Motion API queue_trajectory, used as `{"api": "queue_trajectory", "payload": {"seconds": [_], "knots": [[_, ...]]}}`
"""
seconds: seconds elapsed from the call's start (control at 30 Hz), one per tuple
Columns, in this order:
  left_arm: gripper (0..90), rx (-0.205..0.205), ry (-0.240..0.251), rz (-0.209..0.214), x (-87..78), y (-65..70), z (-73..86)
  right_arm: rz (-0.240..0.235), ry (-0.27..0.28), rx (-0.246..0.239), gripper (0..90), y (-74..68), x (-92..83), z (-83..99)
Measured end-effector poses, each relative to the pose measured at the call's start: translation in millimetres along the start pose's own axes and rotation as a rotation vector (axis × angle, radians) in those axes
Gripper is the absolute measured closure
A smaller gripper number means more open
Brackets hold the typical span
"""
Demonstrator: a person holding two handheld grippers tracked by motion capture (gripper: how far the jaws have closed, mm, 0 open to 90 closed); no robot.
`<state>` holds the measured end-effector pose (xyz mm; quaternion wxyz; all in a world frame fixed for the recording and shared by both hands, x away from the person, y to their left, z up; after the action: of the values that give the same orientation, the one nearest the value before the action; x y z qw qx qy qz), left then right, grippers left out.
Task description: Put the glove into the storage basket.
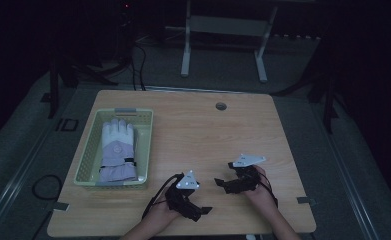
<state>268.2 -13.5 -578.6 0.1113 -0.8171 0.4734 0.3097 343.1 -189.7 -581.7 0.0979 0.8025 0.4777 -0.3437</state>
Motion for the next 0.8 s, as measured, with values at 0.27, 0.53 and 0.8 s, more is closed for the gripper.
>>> {"api": "queue_trajectory", "payload": {"seconds": [0.27, 0.53, 0.8], "knots": [[6.5, -0.009, -0.012, 0.013, 9.5, 7.2, 11.9, 0.024, 0.013, 0.013, 13.9, -2.0, -10.8, 19.4], [6.5, 0.010, 0.015, 0.000, 12.8, 10.6, 15.2, 0.040, 0.040, 0.028, 13.9, 0.9, -14.5, 30.6], [6.5, 0.037, 0.027, -0.032, 10.8, 10.0, 15.7, 0.053, 0.040, 0.005, 13.9, -0.3, -12.2, 28.7]]}}
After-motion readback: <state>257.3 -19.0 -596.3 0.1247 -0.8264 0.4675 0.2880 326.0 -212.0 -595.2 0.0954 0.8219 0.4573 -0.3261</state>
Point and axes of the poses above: each handheld gripper's, and its own axes: x roughly forward along the jaws, z roughly out of its underside, y roughly to its right, the point moved 5 cm from there along x, roughly forward along the jaws, and after that the axes turned 9 degrees about -z, right-handed, at the moved point
